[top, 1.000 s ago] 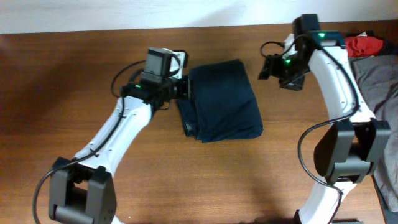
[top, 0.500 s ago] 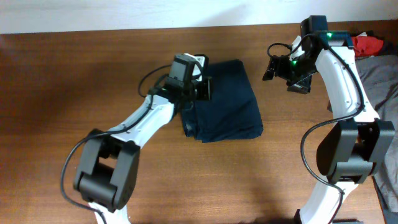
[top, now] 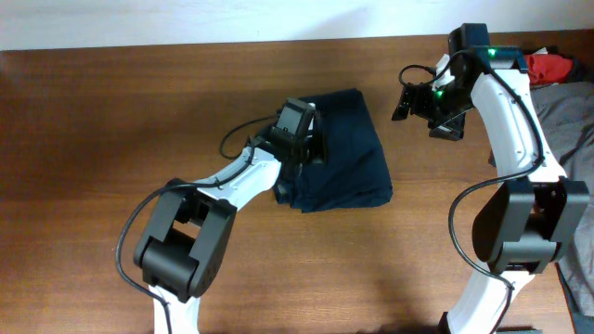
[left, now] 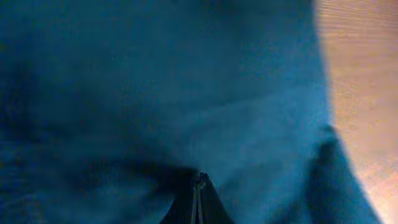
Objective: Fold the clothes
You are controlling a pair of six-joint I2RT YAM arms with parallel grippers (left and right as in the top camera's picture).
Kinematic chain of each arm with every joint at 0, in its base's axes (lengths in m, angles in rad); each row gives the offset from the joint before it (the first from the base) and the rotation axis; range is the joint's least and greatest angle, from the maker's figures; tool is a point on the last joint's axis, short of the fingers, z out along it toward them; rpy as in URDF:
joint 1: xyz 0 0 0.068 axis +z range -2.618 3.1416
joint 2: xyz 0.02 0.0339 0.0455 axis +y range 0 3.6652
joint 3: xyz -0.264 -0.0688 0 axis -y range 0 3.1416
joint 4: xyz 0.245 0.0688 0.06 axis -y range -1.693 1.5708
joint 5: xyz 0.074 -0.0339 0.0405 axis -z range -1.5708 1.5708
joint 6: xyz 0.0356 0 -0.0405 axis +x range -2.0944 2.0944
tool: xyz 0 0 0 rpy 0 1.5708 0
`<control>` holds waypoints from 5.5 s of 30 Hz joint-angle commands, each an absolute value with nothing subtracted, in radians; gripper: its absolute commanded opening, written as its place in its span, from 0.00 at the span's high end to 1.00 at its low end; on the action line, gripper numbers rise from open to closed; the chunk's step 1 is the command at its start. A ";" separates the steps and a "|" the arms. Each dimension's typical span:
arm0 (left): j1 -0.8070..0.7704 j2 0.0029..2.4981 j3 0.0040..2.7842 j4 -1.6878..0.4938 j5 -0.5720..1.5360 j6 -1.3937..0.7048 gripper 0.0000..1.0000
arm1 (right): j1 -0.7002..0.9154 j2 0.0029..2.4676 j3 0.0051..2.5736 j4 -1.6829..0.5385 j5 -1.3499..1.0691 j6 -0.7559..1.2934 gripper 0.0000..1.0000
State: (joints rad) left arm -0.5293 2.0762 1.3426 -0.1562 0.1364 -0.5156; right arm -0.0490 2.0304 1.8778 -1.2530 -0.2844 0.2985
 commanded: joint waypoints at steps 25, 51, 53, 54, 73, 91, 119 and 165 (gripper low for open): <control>-0.286 2.147 1.379 -0.094 0.048 -0.662 0.99 | -0.051 2.019 1.883 -1.295 -0.276 0.240 0.08; 0.418 2.259 1.396 -0.092 0.015 -0.627 0.99 | -0.051 2.019 1.883 -1.320 -0.276 0.240 0.07; 0.449 2.241 1.406 -0.091 0.106 -0.591 0.99 | -0.051 2.019 1.883 -1.319 -0.276 0.240 0.07; 0.456 2.230 1.409 -0.094 0.138 -0.584 0.99 | -0.051 2.019 1.883 -1.318 -0.276 0.240 0.07; 0.054 1.962 1.424 -0.286 0.217 -0.049 0.99 | -0.045 2.019 1.883 -1.314 -0.276 0.240 0.07; -0.067 2.283 1.424 -0.258 0.127 0.026 0.99 | -0.045 2.019 1.883 -1.313 -0.276 0.240 0.07; 0.374 2.362 1.424 -0.165 -0.236 -0.401 0.99 | -0.046 2.019 1.883 -1.331 -0.276 0.240 0.07; 0.329 2.501 1.687 -0.365 -0.111 -0.358 0.99 | -0.044 2.019 1.883 -1.347 -0.276 0.241 0.06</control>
State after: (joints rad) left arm 0.3267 2.3348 1.7226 -0.4084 -0.1726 -0.3588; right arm -0.0490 2.0304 1.8778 -1.3434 -0.2844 0.2501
